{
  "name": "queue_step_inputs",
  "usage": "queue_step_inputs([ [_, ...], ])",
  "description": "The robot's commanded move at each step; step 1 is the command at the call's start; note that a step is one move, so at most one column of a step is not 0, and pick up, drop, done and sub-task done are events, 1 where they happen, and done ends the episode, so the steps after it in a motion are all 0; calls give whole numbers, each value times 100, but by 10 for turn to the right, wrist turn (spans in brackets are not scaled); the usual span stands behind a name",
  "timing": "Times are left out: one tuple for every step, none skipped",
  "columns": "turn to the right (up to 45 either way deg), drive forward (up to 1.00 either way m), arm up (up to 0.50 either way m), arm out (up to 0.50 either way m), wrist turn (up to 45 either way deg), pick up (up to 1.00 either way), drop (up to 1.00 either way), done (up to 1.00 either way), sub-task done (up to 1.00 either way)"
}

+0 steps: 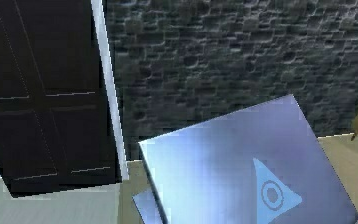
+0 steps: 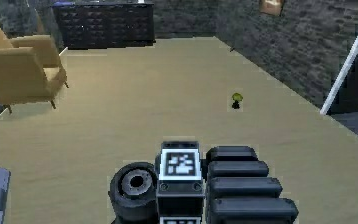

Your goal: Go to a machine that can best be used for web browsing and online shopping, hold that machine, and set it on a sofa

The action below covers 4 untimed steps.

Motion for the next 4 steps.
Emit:
queue_step_inputs([
  [0, 30, 0, 0, 0, 0, 0, 0, 0],
  [-450, 0, 0, 0, 0, 0, 0, 0, 0],
  [-450, 0, 0, 0, 0, 0, 0, 0, 0],
  [-90, 0, 0, 0, 0, 0, 0, 0, 0],
])
